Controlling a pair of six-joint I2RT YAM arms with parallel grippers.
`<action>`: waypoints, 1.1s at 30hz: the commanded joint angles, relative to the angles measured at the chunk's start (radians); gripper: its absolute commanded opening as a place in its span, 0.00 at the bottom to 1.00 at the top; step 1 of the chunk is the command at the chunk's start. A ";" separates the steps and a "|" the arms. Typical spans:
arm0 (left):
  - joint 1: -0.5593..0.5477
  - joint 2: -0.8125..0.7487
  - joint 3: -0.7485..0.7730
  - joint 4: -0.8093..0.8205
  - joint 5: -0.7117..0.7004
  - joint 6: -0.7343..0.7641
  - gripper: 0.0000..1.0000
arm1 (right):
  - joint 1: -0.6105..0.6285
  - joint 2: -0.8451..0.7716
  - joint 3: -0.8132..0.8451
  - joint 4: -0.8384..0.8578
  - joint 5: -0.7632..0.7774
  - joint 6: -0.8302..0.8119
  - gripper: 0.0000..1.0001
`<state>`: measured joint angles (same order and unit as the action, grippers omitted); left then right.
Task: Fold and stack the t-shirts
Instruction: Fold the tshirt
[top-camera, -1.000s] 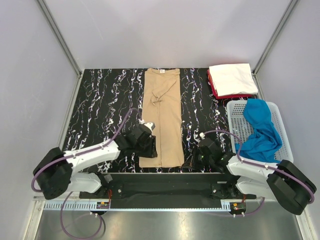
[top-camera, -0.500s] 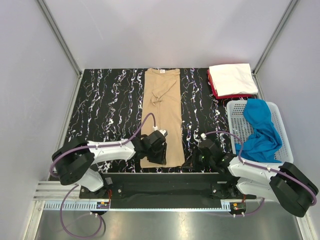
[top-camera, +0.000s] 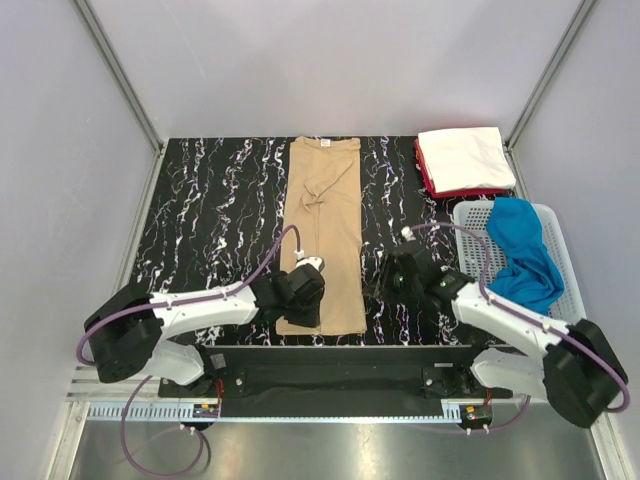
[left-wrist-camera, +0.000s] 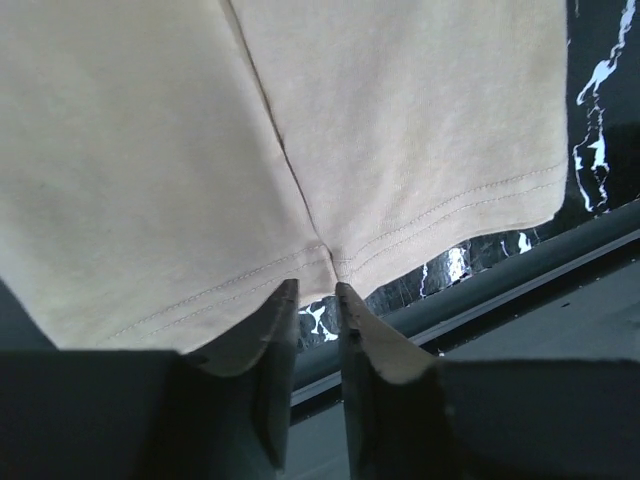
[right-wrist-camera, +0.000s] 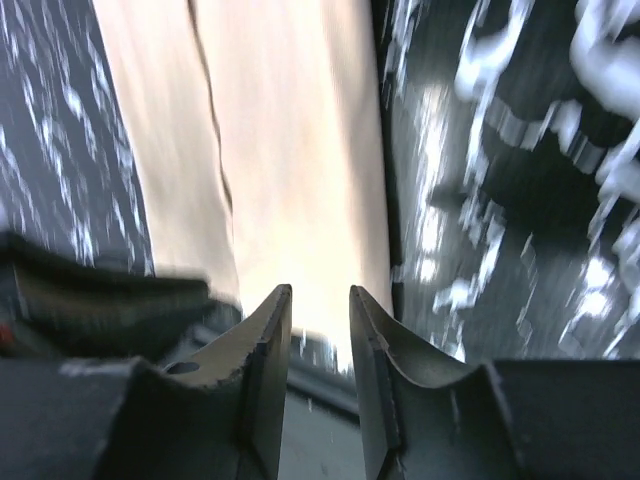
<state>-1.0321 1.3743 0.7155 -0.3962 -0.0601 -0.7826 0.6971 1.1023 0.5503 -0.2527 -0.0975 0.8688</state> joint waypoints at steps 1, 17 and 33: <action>-0.006 -0.029 0.007 -0.016 -0.034 0.009 0.32 | -0.088 0.106 0.100 -0.028 -0.016 -0.126 0.36; -0.117 0.035 0.142 0.246 0.097 0.107 0.34 | -0.277 0.447 0.468 -0.010 -0.132 -0.324 0.38; -0.175 0.295 0.159 0.292 0.065 0.134 0.32 | -0.392 1.005 0.911 0.012 -0.343 -0.427 0.32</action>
<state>-1.1908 1.6806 0.8932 -0.1551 0.0174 -0.6544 0.3012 2.0720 1.3926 -0.2497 -0.3862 0.4721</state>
